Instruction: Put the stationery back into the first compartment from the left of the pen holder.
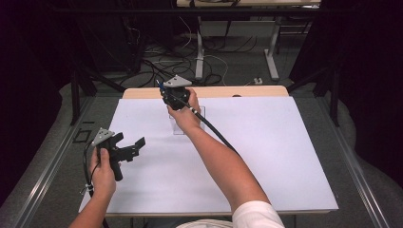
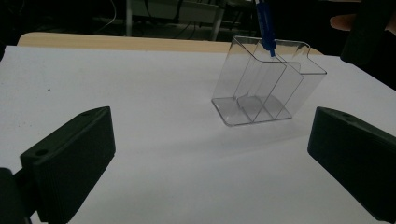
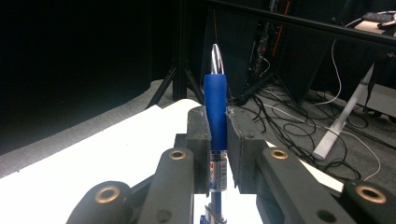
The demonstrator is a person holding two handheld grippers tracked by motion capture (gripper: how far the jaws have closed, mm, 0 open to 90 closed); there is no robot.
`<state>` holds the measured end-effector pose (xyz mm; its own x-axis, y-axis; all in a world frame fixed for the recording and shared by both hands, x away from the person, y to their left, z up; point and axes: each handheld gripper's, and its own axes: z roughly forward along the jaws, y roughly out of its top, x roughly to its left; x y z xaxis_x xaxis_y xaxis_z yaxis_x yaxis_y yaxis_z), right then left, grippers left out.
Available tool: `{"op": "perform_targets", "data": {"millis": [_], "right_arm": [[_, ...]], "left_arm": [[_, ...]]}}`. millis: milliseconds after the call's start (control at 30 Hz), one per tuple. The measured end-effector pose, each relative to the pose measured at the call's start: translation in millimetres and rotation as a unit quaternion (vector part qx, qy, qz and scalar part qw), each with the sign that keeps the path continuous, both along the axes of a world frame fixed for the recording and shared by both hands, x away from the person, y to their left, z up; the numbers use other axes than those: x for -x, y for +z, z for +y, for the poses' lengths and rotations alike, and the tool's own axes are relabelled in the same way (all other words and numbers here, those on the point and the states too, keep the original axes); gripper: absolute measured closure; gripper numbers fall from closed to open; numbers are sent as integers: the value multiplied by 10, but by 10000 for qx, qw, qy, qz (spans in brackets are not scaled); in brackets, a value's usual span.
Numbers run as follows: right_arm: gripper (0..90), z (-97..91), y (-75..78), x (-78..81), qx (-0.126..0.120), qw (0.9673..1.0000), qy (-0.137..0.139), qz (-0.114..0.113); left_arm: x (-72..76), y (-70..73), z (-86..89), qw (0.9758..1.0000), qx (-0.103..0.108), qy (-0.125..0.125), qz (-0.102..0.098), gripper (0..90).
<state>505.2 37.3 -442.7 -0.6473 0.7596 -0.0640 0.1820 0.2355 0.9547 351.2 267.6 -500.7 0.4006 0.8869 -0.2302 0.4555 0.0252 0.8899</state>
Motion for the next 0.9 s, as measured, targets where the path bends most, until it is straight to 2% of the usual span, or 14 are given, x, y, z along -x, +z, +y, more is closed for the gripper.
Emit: {"op": "perform_targets", "data": {"millis": [400, 433, 500, 733, 833, 900], "right_arm": [[800, 20, -90, -29, 216, 9994, 65, 252], [800, 22, -101, -32, 160, 9996, 76, 229], [792, 9, -96, -23, 198, 9993, 105, 314], [599, -58, 14, 37, 71, 9994, 189, 284], [520, -127, 59, 82, -47, 9994, 272, 223], [457, -186, 74, 110, -31, 9994, 261, 235]], "left_arm": [[-1, -3, 3, 10000, 3, 4, 17, 6], [-1, -3, 3, 10000, 0, 3, 14, 6], [-1, -3, 1, 10000, -8, 2, -7, 6], [1, -4, -6, 10000, -31, 7, 2, 6], [0, -6, -9, 10000, -35, 10, 9, 6], [-3, -9, -8, 10000, -59, 5, 4, 6]]}}
